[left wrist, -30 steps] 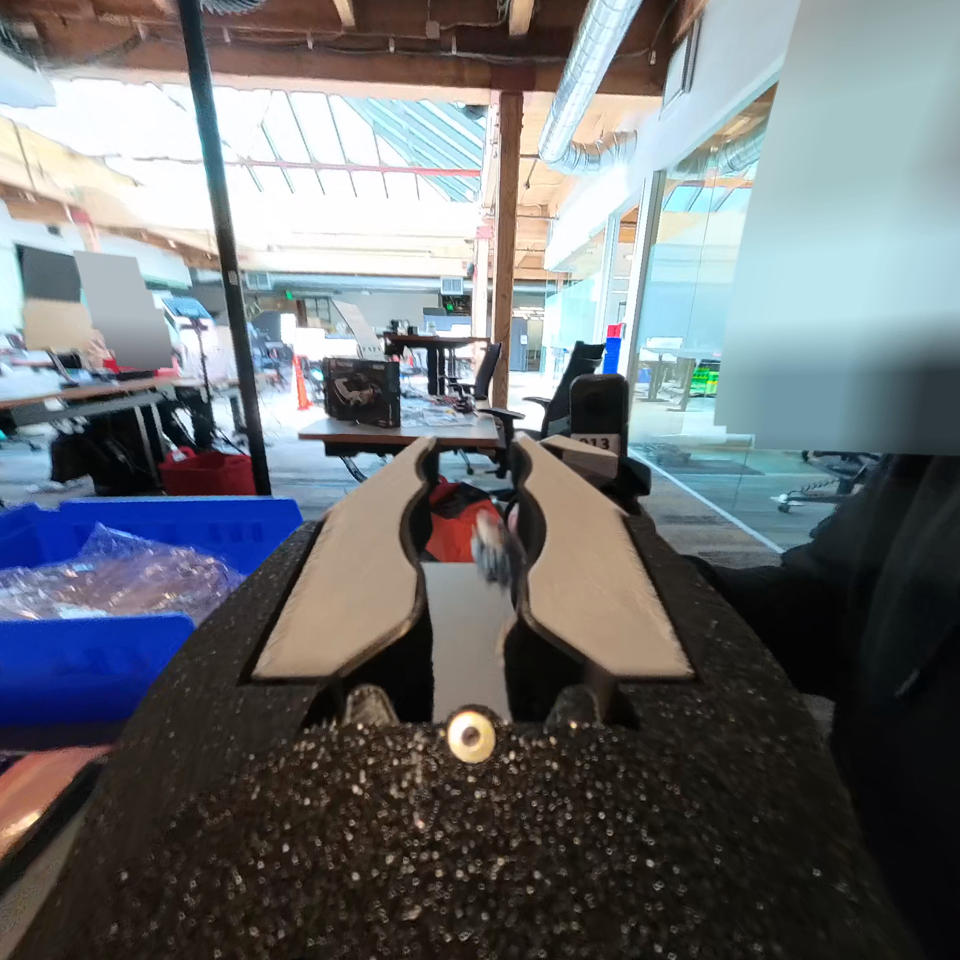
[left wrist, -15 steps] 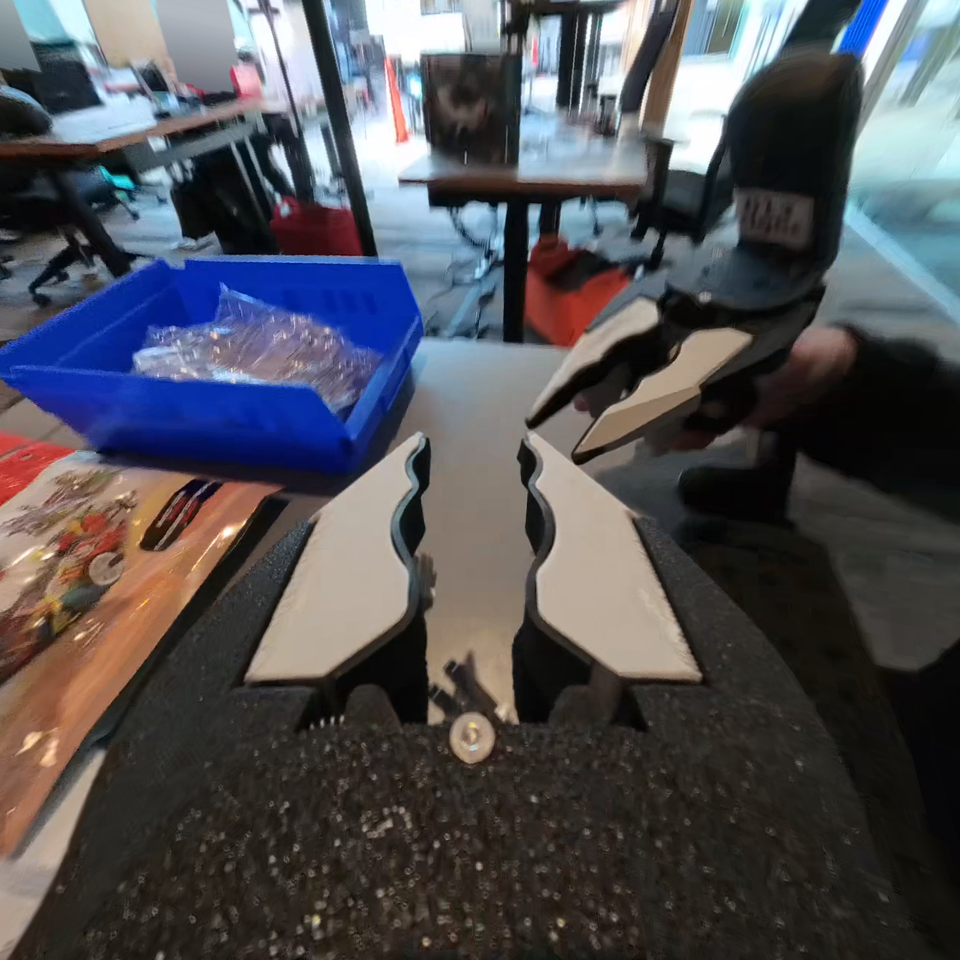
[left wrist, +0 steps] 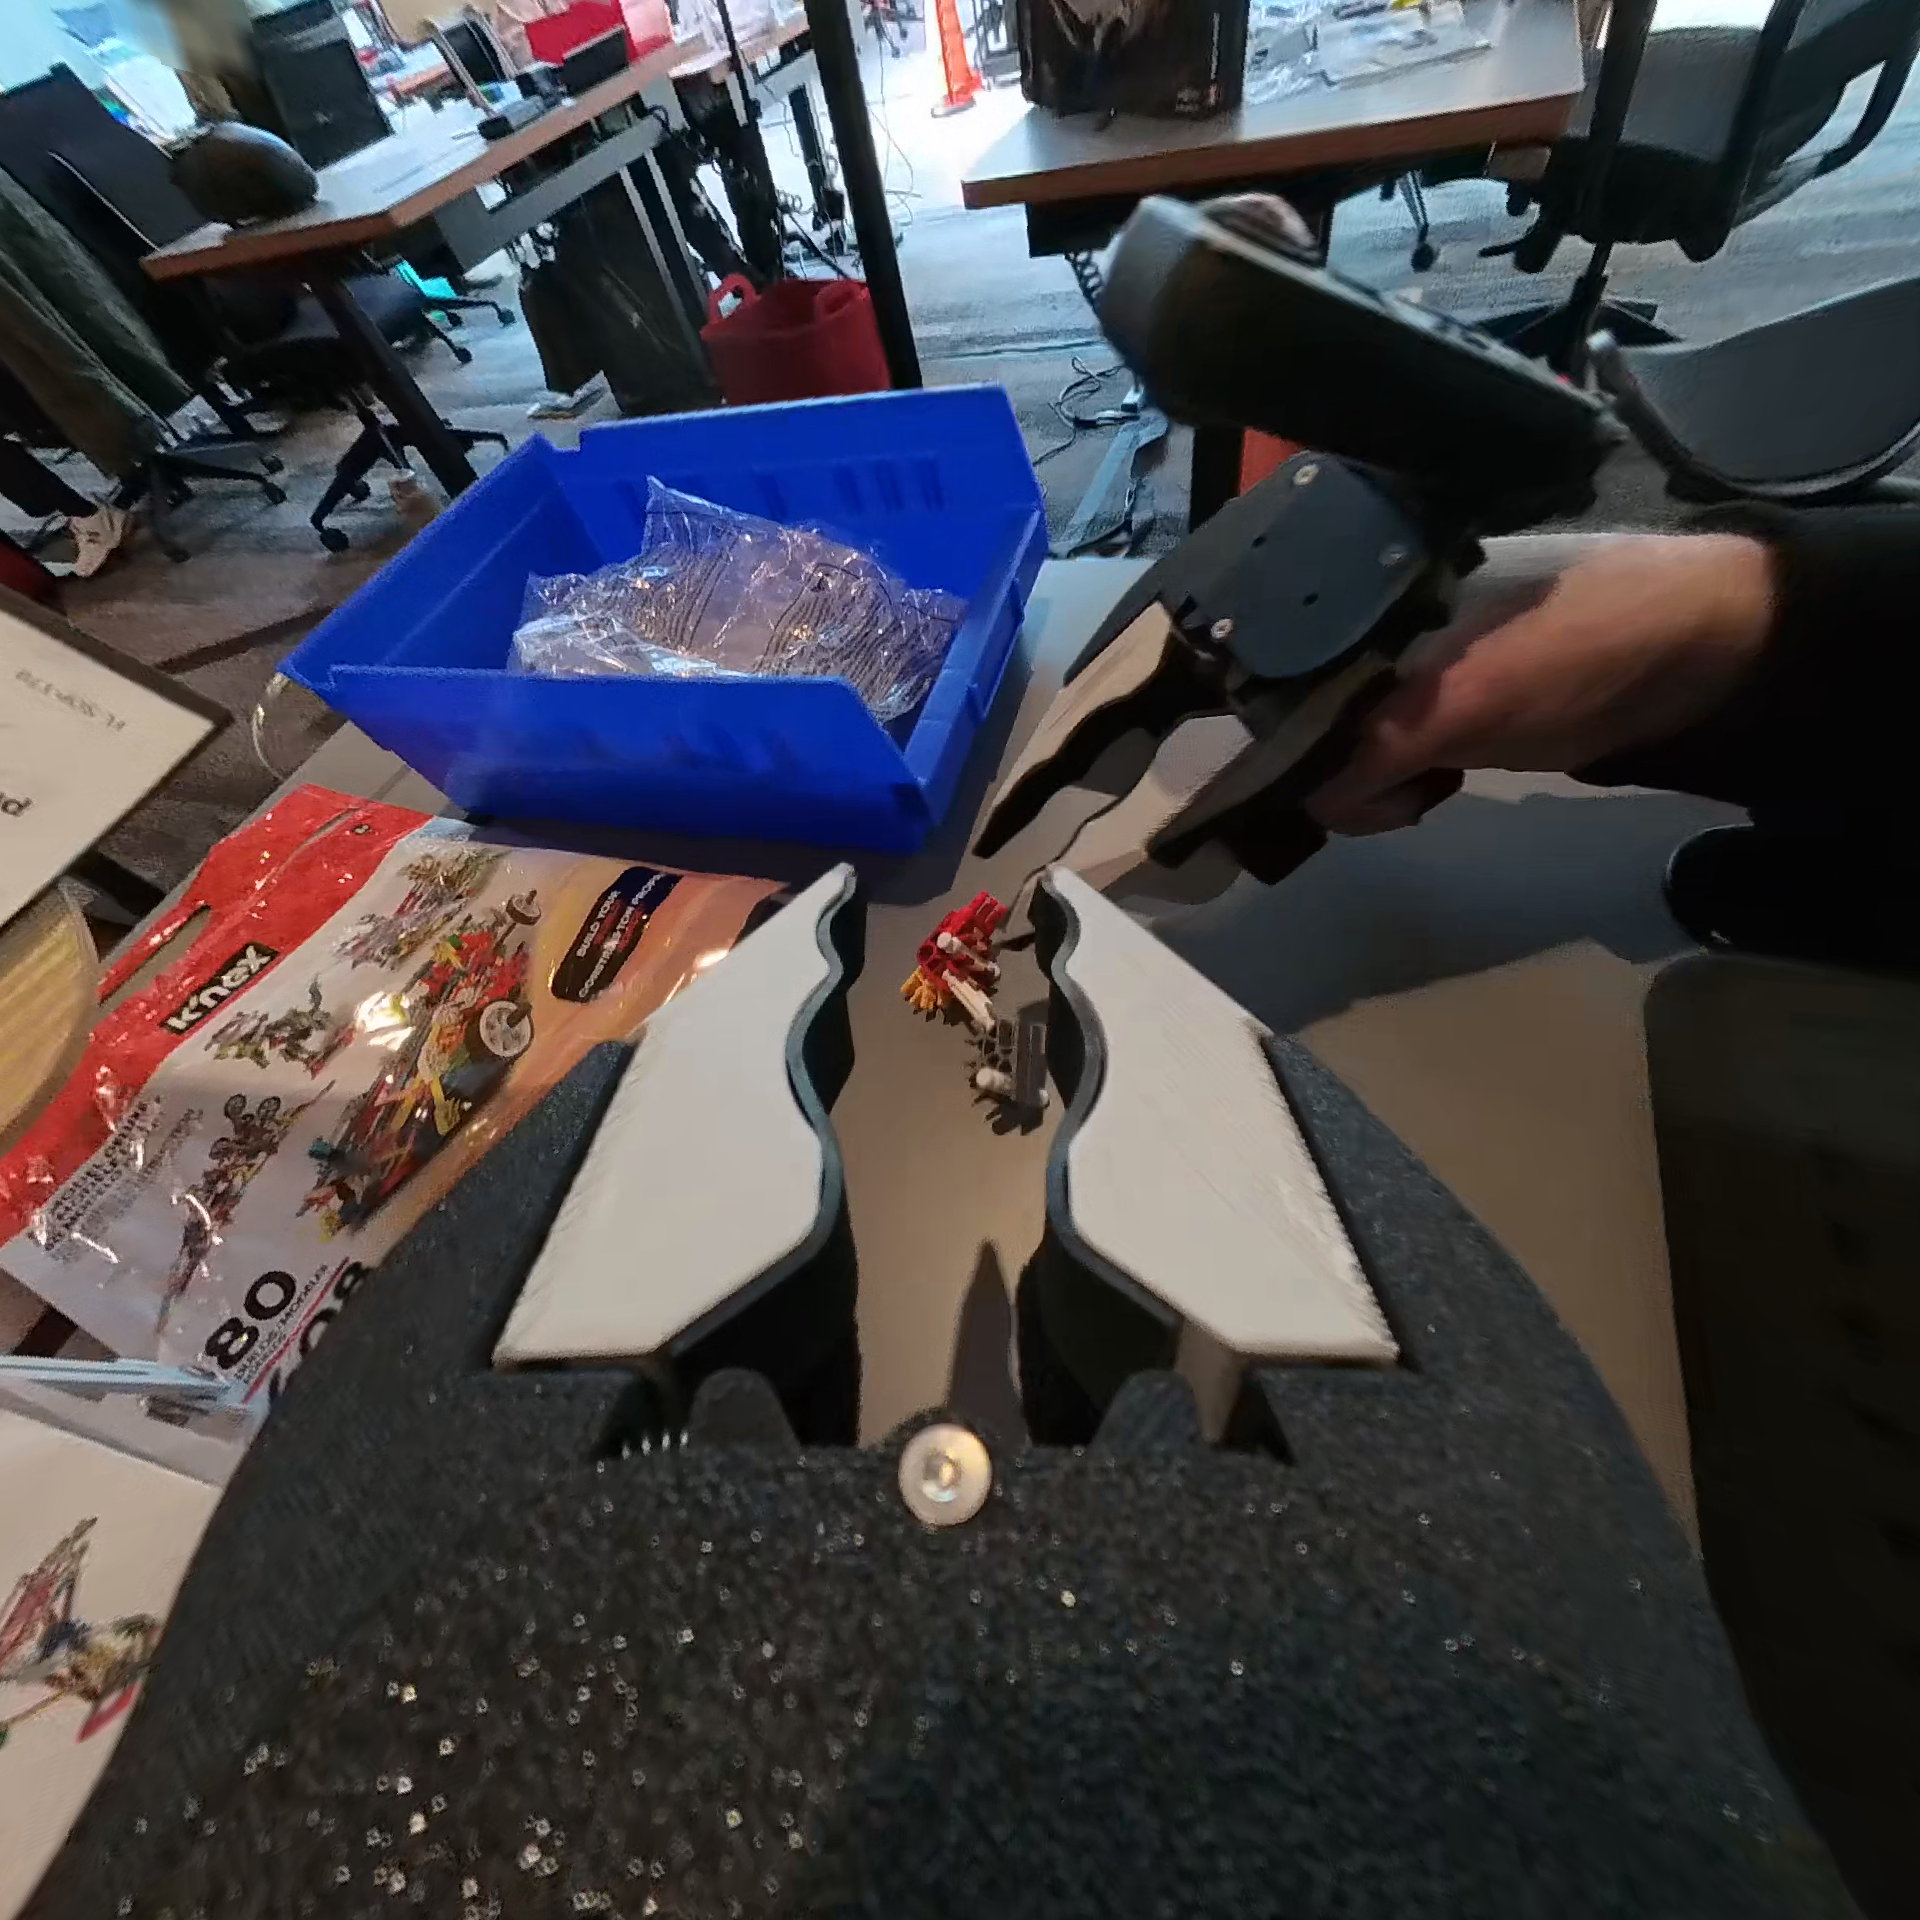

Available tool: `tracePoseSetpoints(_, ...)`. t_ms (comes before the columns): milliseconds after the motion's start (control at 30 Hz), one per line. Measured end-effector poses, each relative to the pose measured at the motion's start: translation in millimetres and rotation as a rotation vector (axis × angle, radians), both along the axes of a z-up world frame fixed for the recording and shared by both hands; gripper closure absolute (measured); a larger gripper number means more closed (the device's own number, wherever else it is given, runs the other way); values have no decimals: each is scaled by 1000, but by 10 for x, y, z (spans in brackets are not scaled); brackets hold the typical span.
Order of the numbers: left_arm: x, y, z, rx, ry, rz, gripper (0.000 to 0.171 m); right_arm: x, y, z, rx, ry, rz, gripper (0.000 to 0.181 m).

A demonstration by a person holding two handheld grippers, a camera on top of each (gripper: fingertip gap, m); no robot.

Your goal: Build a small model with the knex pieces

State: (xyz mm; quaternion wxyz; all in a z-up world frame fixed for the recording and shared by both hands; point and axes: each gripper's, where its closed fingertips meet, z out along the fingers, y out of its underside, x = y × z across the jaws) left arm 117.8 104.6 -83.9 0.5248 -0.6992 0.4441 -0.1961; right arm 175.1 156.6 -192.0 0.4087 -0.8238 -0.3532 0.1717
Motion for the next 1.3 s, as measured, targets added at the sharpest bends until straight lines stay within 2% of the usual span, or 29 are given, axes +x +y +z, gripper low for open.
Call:
tracePoseSetpoints(33, -13, 7, -27, -3, 7, 0, 140, -31, 37, -65, -33, 6, 1, 144)
tracePoseSetpoints(100, -42, 28, -32, 4, 7, 7, 140, -75, 73, -189, -75, -1, 10, 164)
tracePoseSetpoints(200, -51, 31, -19, -14, -25, 0, 140, -140, 78, -216, -78, 13, 29, 166)
tracePoseSetpoints(300, -115, 74, -101, -15, 19, 19, 139, -179, 50, -150, -60, 53, 42, 166)
tracePoseSetpoints(433, -210, 114, -120, -20, 8, 26, 135, -185, -35, 111, -56, 255, 20, 166)
tracePoseSetpoints(600, -130, 70, -102, 0, -16, -20, 132, -184, -161, 716, -58, 655, -16, 166)
tracePoseSetpoints(733, 60, -28, 21, 79, -57, -69, 138, -202, -237, 935, -49, 772, -15, 166)
tracePoseSetpoints(800, 117, -49, 82, 124, -78, -71, 147, -236, -274, 939, -59, 771, -13, 166)
tracePoseSetpoints(900, 132, -60, 170, 147, -138, -66, 148, -244, -307, 980, -61, 814, -8, 166)
tracePoseSetpoints(1000, 140, -75, 208, 155, -168, -77, 148, -245, -339, 978, -34, 786, 0, 164)
tracePoseSetpoints(1167, 140, -104, 239, 228, -100, -91, 150, -82, -401, 1134, 158, 694, 13, 152)
tracePoseSetpoints(1233, 165, -142, 226, 232, -88, -119, 150, -62, -503, 1244, 274, 610, 73, 153)
tracePoseSetpoints(1300, 181, -138, 207, 235, -71, -116, 150, -178, -701, 1363, 279, 621, 201, 153)
